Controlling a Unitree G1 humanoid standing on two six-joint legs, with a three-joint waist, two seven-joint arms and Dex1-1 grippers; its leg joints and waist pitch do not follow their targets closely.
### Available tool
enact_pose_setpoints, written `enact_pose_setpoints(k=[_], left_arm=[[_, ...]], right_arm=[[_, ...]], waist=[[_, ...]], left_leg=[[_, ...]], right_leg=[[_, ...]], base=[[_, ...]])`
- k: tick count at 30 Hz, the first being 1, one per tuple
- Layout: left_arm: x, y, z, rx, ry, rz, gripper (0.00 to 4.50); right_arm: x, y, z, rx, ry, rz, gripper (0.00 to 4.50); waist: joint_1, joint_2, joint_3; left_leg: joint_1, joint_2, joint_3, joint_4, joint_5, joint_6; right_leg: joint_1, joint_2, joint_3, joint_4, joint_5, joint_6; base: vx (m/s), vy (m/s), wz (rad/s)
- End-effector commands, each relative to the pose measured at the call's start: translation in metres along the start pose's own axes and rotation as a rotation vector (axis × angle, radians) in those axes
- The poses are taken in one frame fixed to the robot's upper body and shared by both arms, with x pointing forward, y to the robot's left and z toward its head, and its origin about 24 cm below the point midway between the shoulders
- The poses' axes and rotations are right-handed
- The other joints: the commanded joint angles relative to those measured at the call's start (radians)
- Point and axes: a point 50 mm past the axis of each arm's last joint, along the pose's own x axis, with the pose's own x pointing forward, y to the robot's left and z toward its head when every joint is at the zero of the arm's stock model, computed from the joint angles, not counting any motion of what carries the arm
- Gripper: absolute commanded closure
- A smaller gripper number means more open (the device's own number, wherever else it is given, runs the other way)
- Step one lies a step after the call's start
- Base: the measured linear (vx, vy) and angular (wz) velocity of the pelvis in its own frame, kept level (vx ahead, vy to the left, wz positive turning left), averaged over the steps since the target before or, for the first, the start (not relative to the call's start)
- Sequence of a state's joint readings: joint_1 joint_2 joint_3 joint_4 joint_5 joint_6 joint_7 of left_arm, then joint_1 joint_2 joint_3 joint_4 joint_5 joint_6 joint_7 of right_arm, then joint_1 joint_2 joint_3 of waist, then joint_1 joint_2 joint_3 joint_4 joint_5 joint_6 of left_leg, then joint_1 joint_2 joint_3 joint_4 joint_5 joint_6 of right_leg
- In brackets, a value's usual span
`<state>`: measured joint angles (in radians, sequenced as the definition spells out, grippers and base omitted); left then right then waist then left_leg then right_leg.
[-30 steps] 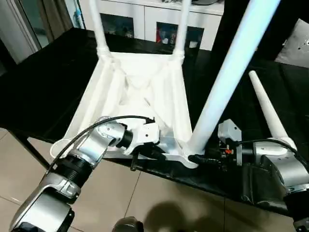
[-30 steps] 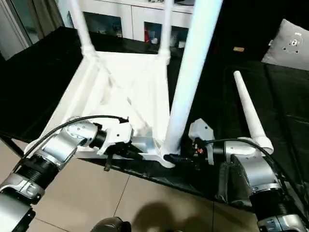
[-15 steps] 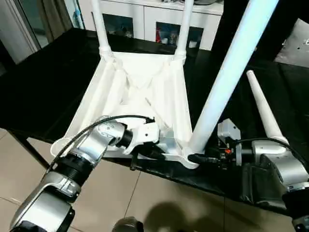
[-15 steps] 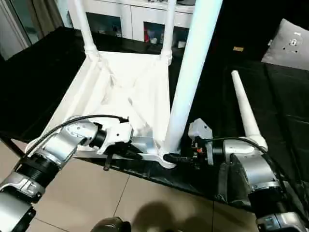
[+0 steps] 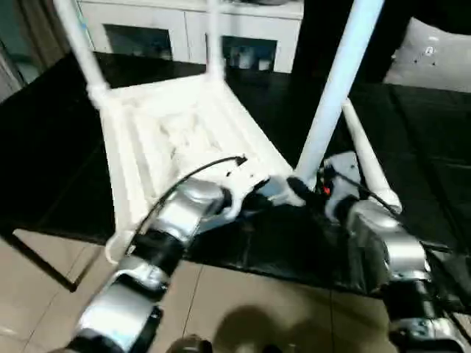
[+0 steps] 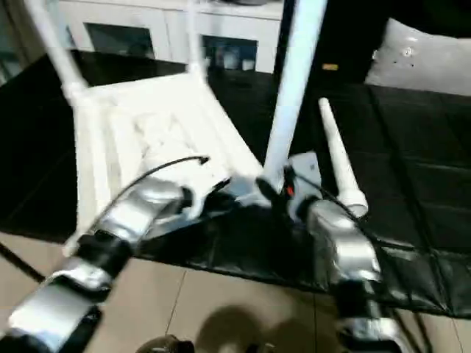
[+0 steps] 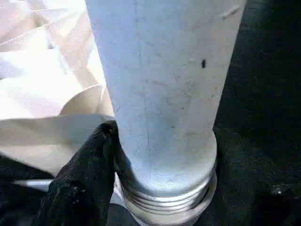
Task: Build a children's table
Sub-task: Rotate leg to tighten
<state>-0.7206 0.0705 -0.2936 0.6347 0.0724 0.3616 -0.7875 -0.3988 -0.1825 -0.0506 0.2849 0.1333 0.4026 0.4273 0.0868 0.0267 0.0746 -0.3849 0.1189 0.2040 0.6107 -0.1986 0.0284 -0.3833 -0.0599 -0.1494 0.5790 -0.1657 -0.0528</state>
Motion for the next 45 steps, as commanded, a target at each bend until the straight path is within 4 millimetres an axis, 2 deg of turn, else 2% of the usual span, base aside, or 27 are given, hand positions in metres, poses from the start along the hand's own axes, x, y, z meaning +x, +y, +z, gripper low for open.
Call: enact_pose_setpoints(k=[1, 4, 7, 9, 10, 12, 14, 16, 18, 22, 24, 28, 29, 33, 34, 35, 37, 39, 45], left_arm=[[0.006, -0.009, 0.037, 0.054, -0.138, -0.038, 4.50], [0.001, -0.007, 0.031, 0.079, -0.120, -0.050, 4.50], [-0.006, -0.004, 0.025, 0.108, -0.116, -0.070, 4.50], [-0.013, -0.001, 0.019, 0.137, -0.104, -0.092, 4.50], [-0.014, -0.001, 0.018, 0.146, -0.100, -0.097, 4.50], [-0.018, 0.001, 0.015, 0.170, -0.088, -0.116, 4.50], [-0.023, 0.001, 0.010, 0.201, -0.072, -0.155, 4.50], [-0.030, 0.001, 0.004, 0.266, -0.038, -0.214, 4.50], [-0.037, -0.001, -0.001, 0.324, -0.014, -0.294, 4.50], [-0.043, -0.003, -0.004, 0.367, 0.010, -0.375, 4.50], [-0.047, -0.004, -0.007, 0.401, 0.034, -0.424, 4.50], [-0.050, -0.004, -0.009, 0.434, 0.059, -0.470, 4.50], [-0.051, -0.004, -0.009, 0.445, 0.068, -0.482, 4.50], [-0.052, -0.002, -0.010, 0.464, 0.084, -0.495, 4.50], [-0.052, -0.002, -0.009, 0.465, 0.085, -0.495, 4.50], [-0.052, -0.001, -0.009, 0.468, 0.088, -0.495, 4.50], [-0.052, 0.000, -0.010, 0.473, 0.091, -0.497, 4.50], [-0.053, 0.000, -0.010, 0.475, 0.093, -0.499, 4.50], [-0.054, 0.002, -0.010, 0.476, 0.098, -0.503, 4.50]], right_arm=[[0.011, 0.028, 0.003, 0.013, -0.020, 0.111, 1.28], [0.007, 0.022, 0.005, -0.018, -0.047, 0.128, 0.93], [0.001, 0.013, 0.009, -0.048, -0.089, 0.116, 0.68], [-0.006, 0.008, 0.011, -0.078, -0.112, 0.176, 0.57], [-0.008, 0.008, 0.011, -0.090, -0.118, 0.195, 0.36], [-0.013, 0.006, 0.010, -0.116, -0.105, 0.250, 0.28], [-0.020, 0.002, 0.008, -0.175, -0.076, 0.321, 0.07], [-0.030, -0.003, 0.006, -0.238, -0.044, 0.411, 0.07], [-0.038, -0.008, 0.007, -0.273, -0.020, 0.497, 0.07], [-0.045, -0.011, 0.008, -0.324, 0.020, 0.582, 0.07], [-0.050, -0.012, 0.008, -0.357, 0.048, 0.661, 0.07], [-0.055, -0.011, 0.008, -0.376, 0.059, 0.742, 0.07], [-0.055, -0.011, 0.007, -0.377, 0.063, 0.760, 0.33], [-0.055, -0.009, 0.006, -0.354, 0.076, 0.804, 0.53], [-0.055, -0.009, 0.006, -0.349, 0.079, 0.811, 0.79], [-0.056, -0.008, 0.005, -0.345, 0.087, 0.823, 0.86], [-0.057, -0.007, 0.002, -0.348, 0.101, 0.841, 0.88], [-0.057, -0.007, 0.001, -0.344, 0.107, 0.847, 1.21], [-0.058, -0.005, -0.003, -0.308, 0.114, 0.864, 1.74]], waist=[[0.008, -0.008, -0.083], [0.006, -0.009, -0.081], [0.009, -0.009, -0.077], [0.010, -0.008, -0.076], [0.011, -0.007, -0.075], [0.013, -0.006, -0.075], [0.015, -0.006, -0.075], [0.018, -0.007, -0.074], [0.031, -0.005, -0.075], [0.044, -0.005, -0.076], [0.057, -0.005, -0.078], [0.067, -0.006, -0.078], [0.070, -0.008, -0.079], [0.076, -0.008, -0.080], [0.076, -0.008, -0.080], [0.076, -0.008, -0.080], [0.077, -0.009, -0.080], [0.078, -0.010, -0.081], [0.077, -0.008, -0.080]], left_leg=[[0.021, 0.148, -0.079, -0.072, -0.123, 0.035], [0.022, 0.151, -0.079, -0.074, -0.129, 0.047], [0.023, 0.149, -0.078, -0.074, -0.157, 0.038], [0.024, 0.150, -0.078, -0.074, -0.166, 0.039], [0.026, 0.153, -0.078, -0.075, -0.170, 0.038], [0.027, 0.155, -0.079, -0.078, -0.174, 0.040], [0.027, 0.154, -0.078, -0.077, -0.184, 0.040], [0.027, 0.154, -0.078, -0.077, -0.189, 0.043], [0.031, 0.157, -0.077, -0.077, -0.189, 0.045], [0.033, 0.160, -0.076, -0.078, -0.188, 0.039], [0.036, 0.161, -0.073, -0.077, -0.182, 0.036], [0.034, 0.163, -0.075, -0.077, -0.190, 0.036], [0.032, 0.161, -0.074, -0.076, -0.191, 0.036], [0.032, 0.164, -0.075, -0.076, -0.178, 0.040], [0.032, 0.164, -0.076, -0.076, -0.179, 0.040], [0.032, 0.165, -0.077, -0.077, -0.179, 0.037], [0.032, 0.164, -0.076, -0.077, -0.182, 0.034], [0.031, 0.161, -0.075, -0.076, -0.174, 0.038], [0.032, 0.164, -0.076, -0.077, -0.177, 0.038]], right_leg=[[0.053, -0.168, 0.101, -0.065, -0.154, -0.158], [0.054, -0.167, 0.100, -0.061, -0.139, -0.161], [0.054, -0.171, 0.102, -0.071, -0.193, -0.150], [0.054, -0.171, 0.102, -0.074, -0.214, -0.139], [0.053, -0.170, 0.103, -0.074, -0.218, -0.136], [0.050, -0.165, 0.102, -0.071, -0.210, -0.136], [0.051, -0.168, 0.103, -0.070, -0.209, -0.138], [0.052, -0.167, 0.103, -0.072, -0.222, -0.130], [0.049, -0.167, 0.103, -0.072, -0.228, -0.130], [0.047, -0.165, 0.102, -0.068, -0.224, -0.138], [0.044, -0.166, 0.103, -0.066, -0.216, -0.142], [0.045, -0.169, 0.103, -0.065, -0.225, -0.143], [0.047, -0.172, 0.103, -0.068, -0.235, -0.139], [0.045, -0.168, 0.102, -0.066, -0.240, -0.136], [0.045, -0.168, 0.101, -0.066, -0.242, -0.136], [0.044, -0.168, 0.101, -0.064, -0.239, -0.136], [0.045, -0.169, 0.101, -0.066, -0.244, -0.136], [0.046, -0.170, 0.101, -0.067, -0.244, -0.134], [0.045, -0.169, 0.100, -0.067, -0.244, -0.133]], base=[[0.000, 0.000, 0.00], [0.000, 0.000, 0.00], [0.000, 0.000, 0.00], [0.000, 0.000, 0.00], [0.000, 0.000, 0.00], [0.000, 0.000, 0.00], [0.000, 0.000, 0.00], [0.000, 0.000, 0.00], [0.000, 0.000, 0.00], [0.000, 0.000, 0.00], [0.000, 0.000, 0.00], [0.000, 0.000, 0.00], [0.000, 0.000, 0.00], [0.000, 0.000, 0.00], [0.000, 0.000, 0.00], [0.000, 0.000, 0.00], [0.000, 0.000, 0.00], [0.000, 0.000, 0.00], [0.000, 0.000, 0.00]])
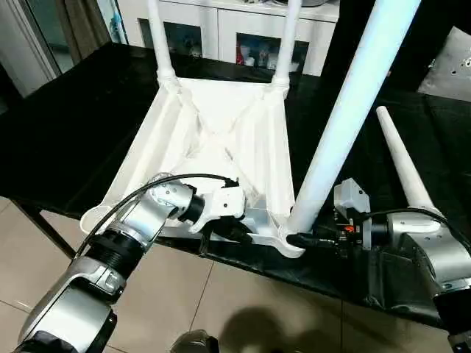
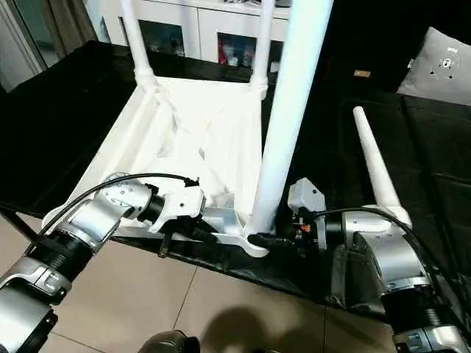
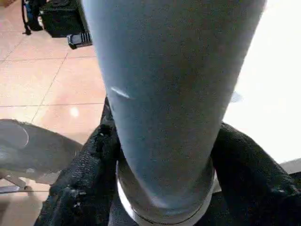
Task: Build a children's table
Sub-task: Rotate leg to tighten
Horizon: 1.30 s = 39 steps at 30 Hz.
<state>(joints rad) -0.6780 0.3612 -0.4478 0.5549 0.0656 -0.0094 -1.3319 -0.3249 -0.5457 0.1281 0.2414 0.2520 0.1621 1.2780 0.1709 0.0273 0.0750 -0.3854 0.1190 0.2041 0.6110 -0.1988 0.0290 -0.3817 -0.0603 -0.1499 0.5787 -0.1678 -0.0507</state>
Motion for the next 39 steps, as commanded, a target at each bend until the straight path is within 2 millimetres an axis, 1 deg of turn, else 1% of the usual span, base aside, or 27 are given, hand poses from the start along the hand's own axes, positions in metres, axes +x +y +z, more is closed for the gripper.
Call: enact_pose_setpoints(k=[1, 2, 5, 6, 10, 11, 13, 14, 15, 16, 17, 18, 20, 21, 22, 24, 25, 27, 28, 29, 31, 33, 35, 36, 37, 38, 39], left_arm=[[-0.001, 0.004, 0.011, 0.069, 0.008, -0.030, 4.50], [-0.001, 0.004, 0.011, 0.068, 0.008, -0.031, 4.50], [-0.001, 0.002, 0.011, 0.047, -0.016, -0.031, 4.50], [0.000, 0.002, 0.011, 0.042, -0.021, -0.027, 4.50], [0.005, 0.006, 0.019, -0.037, -0.098, 0.053, 4.50], [0.006, 0.007, 0.020, -0.048, -0.107, 0.066, 4.50], [0.011, 0.011, 0.024, -0.100, -0.138, 0.134, 4.50], [0.015, 0.014, 0.028, -0.143, -0.159, 0.186, 4.50], [0.018, 0.016, 0.030, -0.165, -0.169, 0.210, 4.50], [0.018, 0.016, 0.030, -0.165, -0.169, 0.210, 4.50], [0.022, 0.018, 0.033, -0.201, -0.183, 0.249, 4.50], [0.024, 0.019, 0.034, -0.217, -0.187, 0.267, 4.50], [0.029, 0.024, 0.039, -0.267, -0.198, 0.337, 4.50], [0.035, 0.029, 0.045, -0.309, -0.205, 0.416, 4.50], [0.036, 0.030, 0.046, -0.313, -0.206, 0.429, 4.50], [0.042, 0.031, 0.052, -0.322, -0.212, 0.472, 4.50], [0.044, 0.032, 0.054, -0.321, -0.212, 0.480, 4.50], [0.044, 0.031, 0.054, -0.309, -0.198, 0.482, 4.50], [0.044, 0.031, 0.054, -0.307, -0.195, 0.481, 4.50], [0.043, 0.031, 0.053, -0.300, -0.188, 0.477, 4.50], [0.041, 0.029, 0.050, -0.284, -0.172, 0.468, 4.50], [0.039, 0.028, 0.048, -0.278, -0.165, 0.462, 4.50], [0.037, 0.027, 0.046, -0.266, -0.163, 0.448, 4.50], [0.033, 0.027, 0.043, -0.254, -0.156, 0.438, 4.50], [0.032, 0.027, 0.043, -0.249, -0.155, 0.435, 4.50], [0.029, 0.026, 0.040, -0.227, -0.149, 0.414, 4.50], [0.029, 0.026, 0.040, -0.227, -0.149, 0.414, 4.50]], right_arm=[[0.001, 0.004, -0.003, 0.036, -0.010, 0.035, 1.80], [0.001, 0.005, -0.003, 0.042, -0.014, 0.038, 1.96], [0.006, 0.009, -0.005, 0.071, -0.040, 0.048, 2.07], [0.006, 0.009, -0.005, 0.075, -0.045, 0.045, 2.11], [0.019, 0.008, -0.003, 0.117, -0.083, -0.064, 2.26], [0.021, 0.006, -0.003, 0.120, -0.079, -0.090, 2.31], [0.032, -0.002, -0.004, 0.155, -0.071, -0.224, 2.33], [0.039, -0.007, -0.002, 0.189, -0.084, -0.316, 2.35], [0.043, -0.010, -0.001, 0.207, -0.095, -0.355, 2.37], [0.043, -0.010, -0.001, 0.207, -0.095, -0.355, 2.38], [0.048, -0.012, 0.001, 0.222, -0.101, -0.408, 2.40], [0.050, -0.013, 0.002, 0.224, -0.099, -0.427, 2.40], [0.057, -0.017, 0.003, 0.238, -0.093, -0.512, 2.41], [0.064, -0.022, 0.006, 0.259, -0.086, -0.607, 2.42], [0.065, -0.022, 0.006, 0.262, -0.085, -0.620, 2.44], [0.073, -0.023, 0.009, 0.308, -0.107, -0.653, 2.44], [0.075, -0.022, 0.010, 0.321, -0.118, -0.653, 2.44], [0.076, -0.022, 0.011, 0.326, -0.129, -0.653, 2.44], [0.075, -0.022, 0.011, 0.322, -0.131, -0.652, 1.90], [0.073, -0.022, 0.011, 0.312, -0.135, -0.646, 1.76], [0.068, -0.022, 0.010, 0.291, -0.139, -0.641, 1.76], [0.064, -0.023, 0.010, 0.281, -0.143, -0.644, 1.34], [0.056, -0.024, 0.010, 0.261, -0.153, -0.642, 1.31], [0.048, -0.026, 0.010, 0.239, -0.165, -0.634, 1.16], [0.046, -0.026, 0.011, 0.234, -0.168, -0.629, 1.16], [0.037, -0.028, 0.011, 0.212, -0.175, -0.608, 1.01], [0.037, -0.028, 0.011, 0.212, -0.175, -0.608, 0.90]], waist=[[-0.007, -0.009, -0.080], [-0.006, -0.009, -0.081], [-0.005, -0.010, -0.081], [-0.006, -0.010, -0.081], [-0.011, -0.009, -0.079], [-0.014, -0.009, -0.078], [-0.023, -0.010, -0.073], [-0.031, -0.011, -0.071], [-0.043, -0.009, -0.070], [-0.049, -0.010, -0.070], [-0.059, -0.012, -0.070], [-0.066, -0.010, -0.071], [-0.078, -0.012, -0.071], [-0.081, -0.014, -0.075], [-0.083, -0.014, -0.074], [-0.083, -0.013, -0.081], [-0.081, -0.011, -0.083], [-0.080, -0.009, -0.082], [-0.080, -0.008, -0.083], [-0.079, -0.008, -0.082], [-0.077, -0.007, -0.080], [-0.077, -0.007, -0.077], [-0.076, -0.007, -0.076], [-0.075, -0.004, -0.071], [-0.075, -0.005, -0.071], [-0.074, -0.006, -0.073], [-0.073, -0.006, -0.073]], left_leg=[[0.033, 0.164, -0.076, -0.077, -0.179, 0.037], [0.033, 0.164, -0.076, -0.077, -0.180, 0.037], [0.033, 0.165, -0.076, -0.077, -0.177, 0.035], [0.031, 0.164, -0.077, -0.078, -0.177, 0.033], [0.033, 0.165, -0.078, -0.080, -0.195, 0.014], [0.034, 0.164, -0.080, -0.082, -0.215, 0.000], [0.036, 0.164, -0.082, -0.084, -0.242, -0.023], [0.037, 0.159, -0.086, -0.084, -0.271, -0.038], [0.030, 0.158, -0.091, -0.085, -0.280, -0.047], [0.028, 0.159, -0.094, -0.086, -0.283, -0.048], [0.030, 0.156, -0.093, -0.085, -0.289, -0.048], [0.034, 0.152, -0.090, -0.081, -0.285, -0.043], [0.028, 0.151, -0.089, -0.081, -0.259, -0.035], [0.023, 0.147, -0.087, -0.077, -0.235, -0.023], [0.025, 0.147, -0.085, -0.077, -0.226, -0.019], [0.020, 0.144, -0.082, -0.074, -0.169, 0.010], [0.022, 0.146, -0.080, -0.073, -0.148, 0.024], [0.021, 0.147, -0.079, -0.074, -0.131, 0.038], [0.022, 0.148, -0.079, -0.074, -0.129, 0.041], [0.023, 0.149, -0.078, -0.074, -0.131, 0.046], [0.023, 0.150, -0.079, -0.076, -0.143, 0.045], [0.026, 0.151, -0.079, -0.078, -0.172, 0.034], [0.028, 0.152, -0.080, -0.079, -0.189, 0.026], [0.027, 0.151, -0.080, -0.080, -0.198, 0.025], [0.027, 0.151, -0.081, -0.080, -0.203, 0.024], [0.030, 0.153, -0.081, -0.081, -0.201, 0.024], [0.030, 0.153, -0.081, -0.080, -0.200, 0.025]], right_leg=[[0.044, -0.169, 0.101, -0.068, -0.244, -0.136], [0.044, -0.169, 0.101, -0.067, -0.247, -0.135], [0.043, -0.170, 0.102, -0.067, -0.243, -0.136], [0.043, -0.169, 0.101, -0.066, -0.245, -0.137], [0.042, -0.172, 0.102, -0.070, -0.273, -0.137], [0.041, -0.173, 0.102, -0.073, -0.303, -0.135], [0.039, -0.174, 0.103, -0.080, -0.343, -0.133], [0.041, -0.177, 0.101, -0.087, -0.395, -0.126], [0.048, -0.179, 0.098, -0.090, -0.421, -0.118], [0.050, -0.179, 0.097, -0.091, -0.429, -0.112], [0.048, -0.178, 0.097, -0.097, -0.438, -0.100], [0.044, -0.177, 0.100, -0.099, -0.429, -0.102], [0.046, -0.175, 0.101, -0.093, -0.399, -0.116], [0.050, -0.173, 0.099, -0.090, -0.378, -0.118], [0.046, -0.172, 0.101, -0.091, -0.371, -0.120], [0.052, -0.168, 0.100, -0.083, -0.300, -0.127], [0.049, -0.166, 0.101, -0.080, -0.253, -0.136], [0.049, -0.163, 0.100, -0.072, -0.205, -0.143], [0.050, -0.163, 0.100, -0.071, -0.193, -0.144], [0.049, -0.163, 0.100, -0.070, -0.184, -0.145], [0.050, -0.165, 0.101, -0.071, -0.187, -0.146], [0.049, -0.166, 0.101, -0.077, -0.225, -0.138], [0.049, -0.167, 0.102, -0.080, -0.252, -0.131], [0.047, -0.168, 0.102, -0.084, -0.266, -0.127], [0.048, -0.166, 0.102, -0.083, -0.270, -0.124], [0.047, -0.165, 0.103, -0.081, -0.261, -0.125], [0.047, -0.165, 0.103, -0.081, -0.256, -0.125]], base=[[0.000, 0.000, 0.00], [0.000, 0.000, 0.00], [0.000, 0.000, 0.00], [0.000, 0.000, 0.00], [0.000, 0.000, 0.00], [0.000, 0.000, 0.00], [0.000, 0.000, 0.00], [0.000, 0.000, 0.00], [0.000, 0.000, 0.00], [0.000, 0.000, 0.00], [0.000, 0.000, 0.00], [0.000, 0.000, 0.00], [0.000, 0.000, 0.00], [0.000, 0.000, 0.00], [0.000, 0.000, 0.00], [0.000, 0.000, 0.00], [0.000, 0.000, 0.00], [0.000, 0.000, 0.00], [0.000, 0.000, 0.00], [0.000, 0.000, 0.00], [0.000, 0.000, 0.00], [0.000, 0.000, 0.00], [0.000, 0.000, 0.00], [0.000, 0.000, 0.00], [0.000, 0.000, 0.00], [0.000, 0.000, 0.00], [0.000, 0.000, 0.00]])
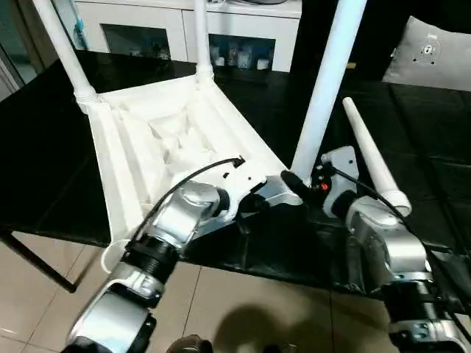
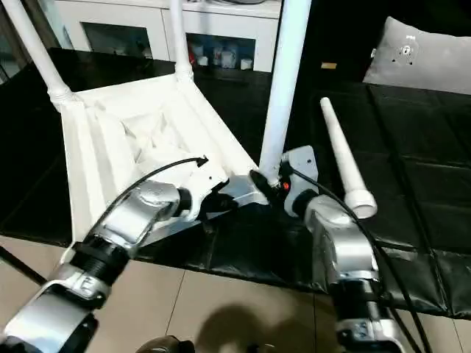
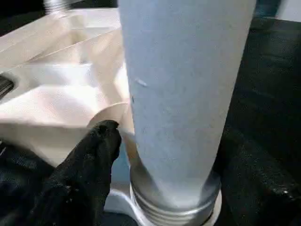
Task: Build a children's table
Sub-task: Rotate leg to tighten
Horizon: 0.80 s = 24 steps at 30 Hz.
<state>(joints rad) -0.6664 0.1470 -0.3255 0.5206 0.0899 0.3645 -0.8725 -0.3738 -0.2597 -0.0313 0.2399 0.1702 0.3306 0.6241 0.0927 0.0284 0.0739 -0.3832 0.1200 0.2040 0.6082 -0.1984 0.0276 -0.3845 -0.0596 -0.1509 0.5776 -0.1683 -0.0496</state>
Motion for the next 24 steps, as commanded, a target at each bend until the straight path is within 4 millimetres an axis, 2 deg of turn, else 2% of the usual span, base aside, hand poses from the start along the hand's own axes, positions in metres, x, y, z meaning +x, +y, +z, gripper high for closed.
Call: enact_pose_setpoints(k=[1, 2, 6, 9, 10, 11, 14, 16, 20, 24], left_arm=[[-0.004, -0.003, 0.023, 0.113, -0.091, -0.057, 4.50], [-0.005, -0.003, 0.022, 0.121, -0.087, -0.066, 4.50], [-0.012, -0.004, 0.015, 0.173, -0.062, -0.147, 4.50], [-0.019, -0.006, 0.009, 0.227, -0.049, -0.240, 4.50], [-0.022, -0.008, 0.007, 0.249, -0.043, -0.292, 4.50], [-0.025, -0.009, 0.006, 0.262, -0.032, -0.324, 4.50], [-0.027, -0.009, 0.003, 0.281, -0.016, -0.362, 4.50], [-0.031, -0.009, 0.001, 0.319, 0.011, -0.414, 4.50], [-0.035, -0.008, -0.001, 0.347, 0.040, -0.457, 4.50], [-0.037, -0.006, 0.000, 0.358, 0.048, -0.473, 4.50]], right_arm=[[-0.003, 0.002, 0.002, -0.023, -0.018, 0.092, 0.87], [-0.006, 0.000, 0.003, -0.038, -0.018, 0.107, 0.85], [-0.019, -0.009, 0.004, -0.114, 0.013, 0.189, 0.43], [-0.031, -0.014, 0.005, -0.159, 0.049, 0.294, 0.30], [-0.036, -0.015, 0.005, -0.173, 0.067, 0.346, 0.06], [-0.038, -0.015, 0.005, -0.180, 0.081, 0.381, 0.00], [-0.041, -0.014, 0.005, -0.198, 0.102, 0.424, 0.00], [-0.043, -0.013, 0.003, -0.246, 0.144, 0.476, 0.00], [-0.045, -0.009, -0.001, -0.239, 0.194, 0.543, 0.00], [-0.047, -0.003, -0.005, -0.218, 0.202, 0.614, 0.00]], waist=[[0.005, -0.007, -0.071], [0.007, -0.008, -0.072], [0.016, -0.008, -0.072], [0.029, -0.006, -0.073], [0.035, -0.006, -0.074], [0.039, -0.005, -0.073], [0.053, -0.004, -0.074], [0.060, -0.005, -0.074], [0.068, -0.006, -0.072], [0.068, -0.007, -0.072]], left_leg=[[0.025, 0.151, -0.079, -0.078, -0.194, 0.028], [0.024, 0.150, -0.078, -0.076, -0.197, 0.034], [0.026, 0.152, -0.077, -0.075, -0.182, 0.043], [0.030, 0.156, -0.076, -0.076, -0.178, 0.046], [0.028, 0.155, -0.077, -0.076, -0.179, 0.051], [0.029, 0.158, -0.075, -0.076, -0.181, 0.052], [0.035, 0.161, -0.074, -0.076, -0.188, 0.044], [0.032, 0.160, -0.075, -0.076, -0.198, 0.037], [0.033, 0.161, -0.076, -0.078, -0.216, 0.026], [0.032, 0.163, -0.078, -0.080, -0.216, 0.023]], right_leg=[[0.050, -0.165, 0.105, -0.076, -0.237, -0.134], [0.053, -0.169, 0.104, -0.078, -0.240, -0.133], [0.051, -0.166, 0.103, -0.076, -0.241, -0.129], [0.048, -0.164, 0.104, -0.072, -0.223, -0.132], [0.050, -0.163, 0.101, -0.070, -0.219, -0.133], [0.049, -0.166, 0.104, -0.070, -0.220, -0.132], [0.043, -0.163, 0.102, -0.070, -0.233, -0.139], [0.045, -0.167, 0.102, -0.072, -0.249, -0.138], [0.045, -0.168, 0.103, -0.074, -0.274, -0.133], [0.045, -0.169, 0.103, -0.072, -0.274, -0.135]], base=[[0.000, 0.000, 0.00], [0.000, 0.000, 0.00], [0.000, 0.000, 0.00], [0.000, 0.000, 0.00], [0.000, 0.000, 0.00], [0.000, 0.000, 0.00], [0.000, 0.000, 0.00], [0.000, 0.000, 0.00], [0.000, 0.000, 0.00], [0.000, 0.000, 0.00]])
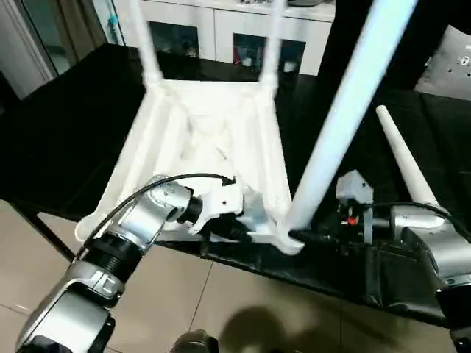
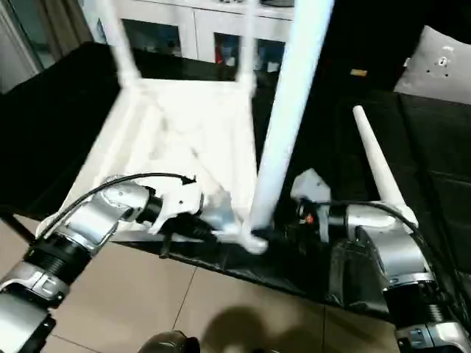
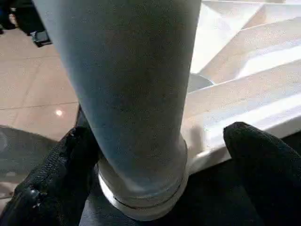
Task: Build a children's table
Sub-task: Rotate leg to tighten
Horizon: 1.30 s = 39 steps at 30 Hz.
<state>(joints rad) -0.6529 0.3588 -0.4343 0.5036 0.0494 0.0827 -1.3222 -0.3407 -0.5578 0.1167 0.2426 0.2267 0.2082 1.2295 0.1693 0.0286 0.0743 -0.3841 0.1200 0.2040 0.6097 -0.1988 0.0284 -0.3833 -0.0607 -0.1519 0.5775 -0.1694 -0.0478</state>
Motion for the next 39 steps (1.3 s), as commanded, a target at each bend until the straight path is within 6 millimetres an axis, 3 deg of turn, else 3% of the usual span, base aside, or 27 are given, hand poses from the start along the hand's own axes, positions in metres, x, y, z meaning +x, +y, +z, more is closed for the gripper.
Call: enact_pose_setpoints(k=[1, 2, 4, 7, 11, 17, 27, 31, 33, 36, 39], left_arm=[[0.000, 0.002, 0.017, 0.095, -0.003, -0.057, 4.50], [0.000, 0.002, 0.017, 0.099, 0.001, -0.061, 4.50], [0.000, 0.003, 0.017, 0.101, 0.002, -0.063, 4.50], [-0.001, 0.003, 0.017, 0.106, 0.001, -0.069, 4.50], [-0.001, 0.003, 0.017, 0.108, 0.001, -0.072, 4.50], [-0.001, 0.003, 0.016, 0.109, 0.002, -0.070, 4.50], [0.005, 0.004, 0.020, 0.033, -0.071, -0.005, 4.50], [0.016, 0.009, 0.030, -0.068, -0.141, 0.107, 4.50], [0.025, 0.014, 0.038, -0.143, -0.183, 0.196, 4.50], [0.034, 0.017, 0.043, -0.182, -0.196, 0.255, 4.50], [0.045, 0.024, 0.054, -0.234, -0.213, 0.370, 4.50]], right_arm=[[-0.002, 0.003, -0.001, -0.001, 0.012, 0.023, 0.00], [-0.001, 0.004, -0.002, 0.004, 0.012, 0.030, 0.29], [-0.001, 0.005, -0.003, 0.007, 0.011, 0.035, 0.29], [0.000, 0.006, -0.004, 0.006, 0.011, 0.056, 0.66], [0.003, 0.008, -0.004, -0.006, 0.007, 0.068, 0.66], [0.006, 0.010, -0.004, 0.006, -0.003, 0.081, 1.43], [0.016, 0.019, -0.005, 0.078, -0.073, 0.067, 1.83], [0.032, 0.013, -0.003, 0.138, -0.112, -0.103, 1.84], [0.045, 0.007, -0.002, 0.190, -0.129, -0.224, 1.85], [0.053, 0.004, -0.001, 0.200, -0.128, -0.285, 1.85], [0.065, 0.001, 0.002, 0.246, -0.131, -0.411, 1.85]], waist=[[-0.008, -0.007, -0.073], [-0.007, -0.007, -0.074], [-0.007, -0.008, -0.074], [-0.008, -0.008, -0.073], [-0.007, -0.008, -0.073], [-0.008, -0.008, -0.072], [-0.007, -0.004, -0.070], [-0.022, -0.004, -0.065], [-0.037, -0.010, -0.061], [-0.064, -0.013, -0.062], [-0.074, -0.011, -0.066]], left_leg=[[0.033, 0.163, -0.078, -0.081, -0.214, 0.022], [0.032, 0.163, -0.077, -0.080, -0.208, 0.022], [0.031, 0.162, -0.077, -0.080, -0.203, 0.026], [0.031, 0.161, -0.076, -0.079, -0.212, 0.026], [0.033, 0.163, -0.078, -0.081, -0.212, 0.022], [0.032, 0.163, -0.078, -0.081, -0.214, 0.022], [0.034, 0.168, -0.080, -0.085, -0.228, 0.012], [0.034, 0.166, -0.086, -0.089, -0.264, -0.026], [0.030, 0.155, -0.087, -0.085, -0.279, -0.035], [0.027, 0.151, -0.089, -0.082, -0.268, -0.021], [0.021, 0.147, -0.084, -0.079, -0.226, 0.007]], right_leg=[[0.044, -0.168, 0.104, -0.072, -0.271, -0.137], [0.044, -0.170, 0.105, -0.072, -0.262, -0.140], [0.045, -0.169, 0.104, -0.071, -0.260, -0.141], [0.044, -0.169, 0.104, -0.075, -0.281, -0.135], [0.043, -0.168, 0.103, -0.075, -0.287, -0.132], [0.044, -0.170, 0.104, -0.073, -0.277, -0.138], [0.042, -0.170, 0.106, -0.075, -0.280, -0.139], [0.041, -0.175, 0.106, -0.077, -0.311, -0.153], [0.044, -0.182, 0.105, -0.093, -0.394, -0.134], [0.045, -0.174, 0.100, -0.099, -0.410, -0.112], [0.049, -0.172, 0.103, -0.093, -0.361, -0.117]], base=[[0.000, 0.000, 0.00], [0.000, 0.000, 0.00], [0.000, 0.000, 0.00], [0.000, 0.000, 0.00], [0.000, 0.000, 0.00], [0.000, 0.000, 0.00], [0.000, 0.000, 0.00], [0.000, 0.000, 0.00], [0.000, 0.000, 0.00], [0.000, 0.000, 0.00], [0.000, 0.000, 0.00]])
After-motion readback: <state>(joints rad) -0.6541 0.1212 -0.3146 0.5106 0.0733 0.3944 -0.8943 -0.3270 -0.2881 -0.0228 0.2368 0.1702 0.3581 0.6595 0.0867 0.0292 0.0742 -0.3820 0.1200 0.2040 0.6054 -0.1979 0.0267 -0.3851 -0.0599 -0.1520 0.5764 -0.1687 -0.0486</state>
